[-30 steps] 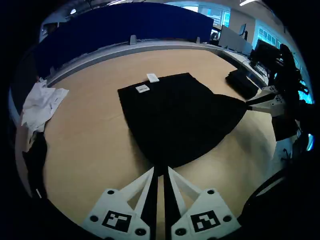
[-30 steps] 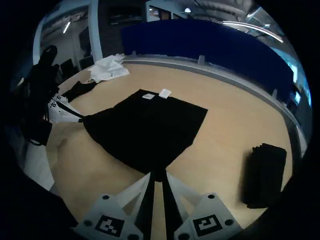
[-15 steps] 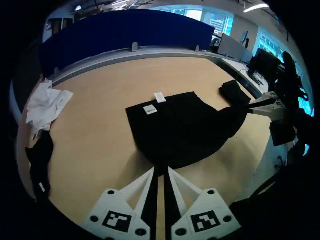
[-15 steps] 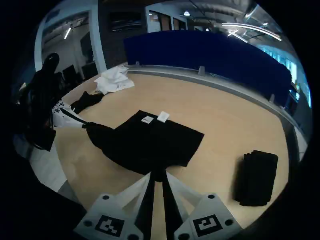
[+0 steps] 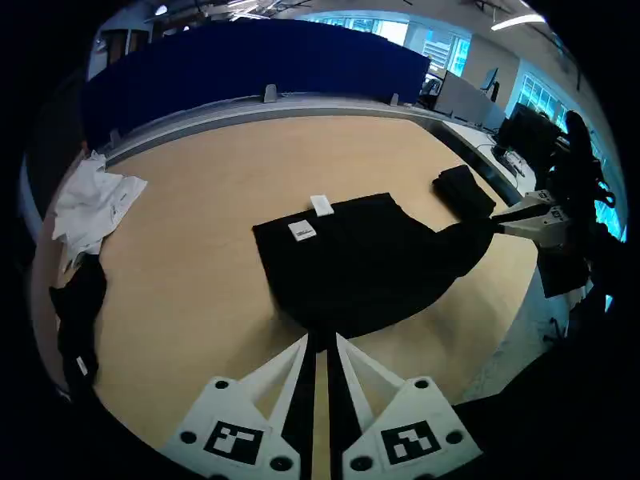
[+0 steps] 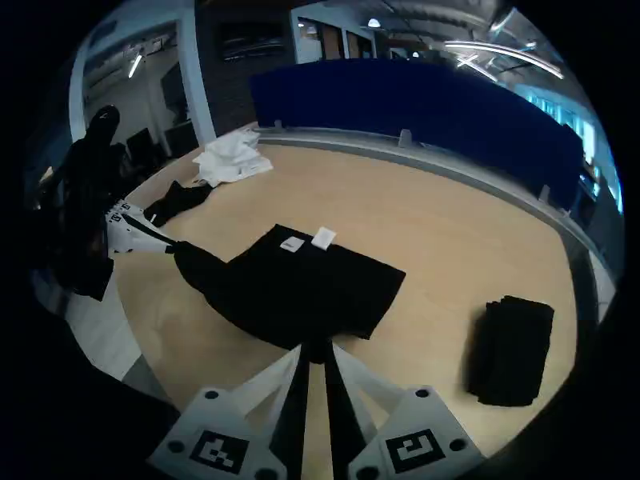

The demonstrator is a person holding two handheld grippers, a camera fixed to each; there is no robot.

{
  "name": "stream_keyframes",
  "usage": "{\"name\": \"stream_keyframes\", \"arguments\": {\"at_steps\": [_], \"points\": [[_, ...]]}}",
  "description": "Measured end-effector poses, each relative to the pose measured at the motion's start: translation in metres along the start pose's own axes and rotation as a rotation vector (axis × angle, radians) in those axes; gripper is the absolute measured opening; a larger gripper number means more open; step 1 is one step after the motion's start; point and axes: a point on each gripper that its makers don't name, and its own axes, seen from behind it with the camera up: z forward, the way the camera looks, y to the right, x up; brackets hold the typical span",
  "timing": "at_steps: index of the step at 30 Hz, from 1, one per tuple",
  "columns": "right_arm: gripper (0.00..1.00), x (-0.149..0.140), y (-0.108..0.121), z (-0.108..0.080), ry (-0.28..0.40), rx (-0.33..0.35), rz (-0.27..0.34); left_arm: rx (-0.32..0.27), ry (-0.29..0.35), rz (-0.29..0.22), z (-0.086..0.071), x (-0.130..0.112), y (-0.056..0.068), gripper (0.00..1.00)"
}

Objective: Fold towel

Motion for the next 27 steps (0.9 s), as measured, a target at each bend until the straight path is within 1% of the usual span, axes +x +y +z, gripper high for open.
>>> {"name": "stream_keyframes", "arguments": {"at_steps": [5,8,14,21,27], "points": [[0.13,0.001,0.004,0.004,-0.005,-0.002,-0.001,0.003,0.004,-0.007,0.002,0.004,-0.002,0.09],[0.13,0.004,0.006,0.007,-0.012,-0.001,0.001,0.007,0.008,-0.017,0.005,0.008,-0.006,0.09],[0.13,0.014,0.015,0.018,-0.014,-0.013,-0.006,0.016,0.033,-0.03,0.014,0.024,-0.014,0.09],[0.13,0.025,0.036,0.037,-0.019,-0.039,-0.023,0.031,0.057,-0.024,0.032,0.045,-0.024,0.09],[0.13,0.035,0.053,0.056,-0.022,-0.058,-0.022,0.041,0.065,-0.013,0.05,0.059,-0.034,0.09]]}}
